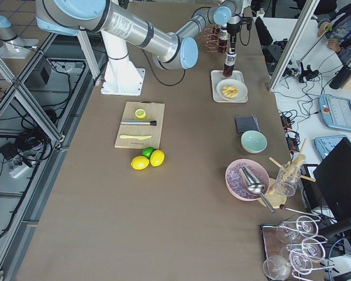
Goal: Place tea on tray
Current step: 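Lift the bottle with the right gripper and lower it onto the tray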
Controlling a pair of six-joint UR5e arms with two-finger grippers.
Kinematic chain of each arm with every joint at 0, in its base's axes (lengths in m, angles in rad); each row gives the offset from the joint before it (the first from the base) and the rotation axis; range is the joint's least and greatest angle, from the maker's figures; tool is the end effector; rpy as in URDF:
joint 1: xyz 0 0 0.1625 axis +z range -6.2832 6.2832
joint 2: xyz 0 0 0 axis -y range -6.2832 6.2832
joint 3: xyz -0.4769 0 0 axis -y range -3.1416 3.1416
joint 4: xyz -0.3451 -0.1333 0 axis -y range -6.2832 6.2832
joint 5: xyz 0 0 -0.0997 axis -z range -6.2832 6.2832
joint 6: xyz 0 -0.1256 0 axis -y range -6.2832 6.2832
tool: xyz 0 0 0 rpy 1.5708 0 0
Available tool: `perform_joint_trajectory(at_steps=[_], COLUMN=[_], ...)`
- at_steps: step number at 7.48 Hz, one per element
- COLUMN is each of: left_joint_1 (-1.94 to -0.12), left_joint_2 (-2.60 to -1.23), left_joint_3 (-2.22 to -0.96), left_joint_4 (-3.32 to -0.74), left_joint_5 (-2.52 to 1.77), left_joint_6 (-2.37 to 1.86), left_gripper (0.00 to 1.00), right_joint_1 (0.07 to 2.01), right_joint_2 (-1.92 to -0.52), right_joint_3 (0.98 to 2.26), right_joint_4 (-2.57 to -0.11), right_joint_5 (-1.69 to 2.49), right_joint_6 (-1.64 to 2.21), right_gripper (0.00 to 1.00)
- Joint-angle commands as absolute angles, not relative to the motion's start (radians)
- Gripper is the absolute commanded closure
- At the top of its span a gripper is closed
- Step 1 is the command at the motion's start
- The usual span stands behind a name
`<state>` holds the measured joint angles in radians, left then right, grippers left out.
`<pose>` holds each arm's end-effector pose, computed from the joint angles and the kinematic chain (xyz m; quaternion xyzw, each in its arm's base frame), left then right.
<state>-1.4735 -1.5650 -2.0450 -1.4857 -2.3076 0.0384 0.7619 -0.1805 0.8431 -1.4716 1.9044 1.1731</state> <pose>-0.0067 -0.4351 0.5326 0.1672 0.3586 0.1305 0.9091 -0.5841 -0.6847 0.0529 0.0719 -0.3911 0.1051 0.9115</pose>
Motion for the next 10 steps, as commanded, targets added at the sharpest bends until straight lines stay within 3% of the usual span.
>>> perform_joint_trajectory(at_steps=[1,5,6,8,10], left_joint_1=[-1.485,-1.485,-1.485,-1.483,-1.483], left_joint_2=[-1.549,-1.554,-1.554,-1.554,-1.558], left_joint_3=[-2.036,-2.034,-2.036,-2.034,-2.017], left_joint_4=[-1.488,-1.486,-1.486,-1.488,-1.493], left_joint_5=[-2.312,-2.312,-2.312,-2.312,-2.312], left_joint_6=[0.054,0.052,0.052,0.046,0.046], left_gripper=[0.03,0.03,0.03,0.03,0.03], right_joint_1=[0.761,0.752,0.753,0.755,0.756], right_joint_2=[-0.156,-0.16,-0.16,-0.16,-0.158], right_joint_3=[0.775,0.775,0.775,0.778,0.787], right_joint_4=[-1.433,-1.433,-1.433,-1.434,-1.436], right_joint_5=[1.908,1.907,1.907,1.907,1.907], right_joint_6=[1.17,1.163,1.148,1.146,1.147], right_gripper=[1.0,0.97,0.7,0.37,0.11])
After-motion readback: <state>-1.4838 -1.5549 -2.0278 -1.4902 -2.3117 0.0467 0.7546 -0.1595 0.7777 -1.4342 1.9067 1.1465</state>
